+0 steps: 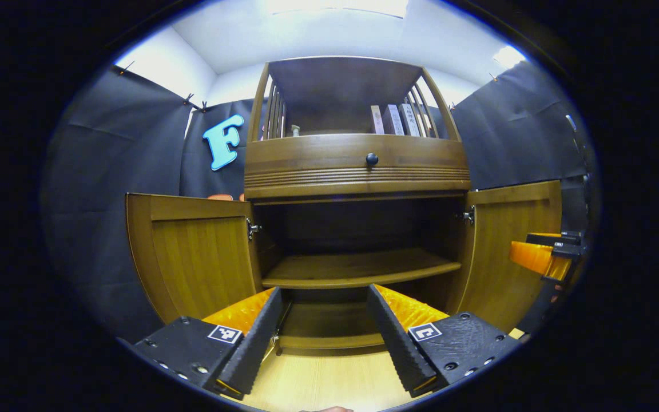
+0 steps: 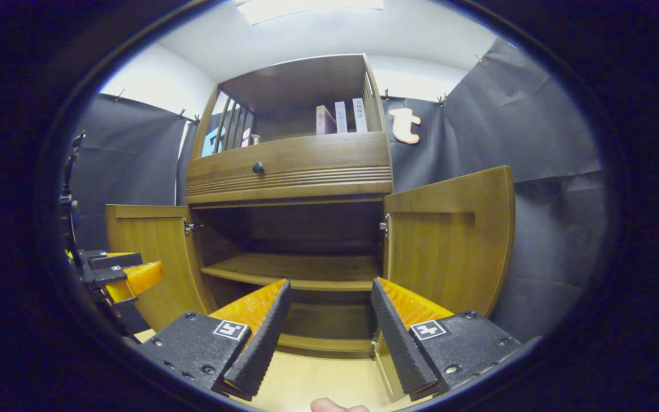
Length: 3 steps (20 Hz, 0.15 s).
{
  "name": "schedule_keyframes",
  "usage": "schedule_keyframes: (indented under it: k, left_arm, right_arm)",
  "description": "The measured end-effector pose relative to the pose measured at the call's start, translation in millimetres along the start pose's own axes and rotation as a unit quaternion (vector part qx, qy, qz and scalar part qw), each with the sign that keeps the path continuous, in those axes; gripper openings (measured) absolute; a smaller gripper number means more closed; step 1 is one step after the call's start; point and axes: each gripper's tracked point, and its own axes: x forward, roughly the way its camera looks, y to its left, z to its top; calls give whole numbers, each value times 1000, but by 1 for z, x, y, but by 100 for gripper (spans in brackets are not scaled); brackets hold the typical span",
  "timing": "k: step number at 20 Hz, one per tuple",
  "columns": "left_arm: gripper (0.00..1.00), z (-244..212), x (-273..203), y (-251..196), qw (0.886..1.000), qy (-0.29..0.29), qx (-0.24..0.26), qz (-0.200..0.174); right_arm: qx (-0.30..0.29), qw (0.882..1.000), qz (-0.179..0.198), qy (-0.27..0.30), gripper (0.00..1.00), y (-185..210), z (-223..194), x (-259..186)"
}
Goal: Open the right door of the double-door shoe cabinet with the right hand, and open the left door with the left hand.
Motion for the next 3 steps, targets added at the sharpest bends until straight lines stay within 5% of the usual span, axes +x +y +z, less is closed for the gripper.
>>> schedule_keyframes:
  k: [2,3]
  left_arm:
    - [100,10,-3,-4,1000,-3,8,12]
    - [95,18,-7,-8,1000,-11,14,16]
  right_arm:
    - [-4,1000,5,-1,89,-3,8,-2]
    - [-4,1000,9,1,89,-6,9,-3]
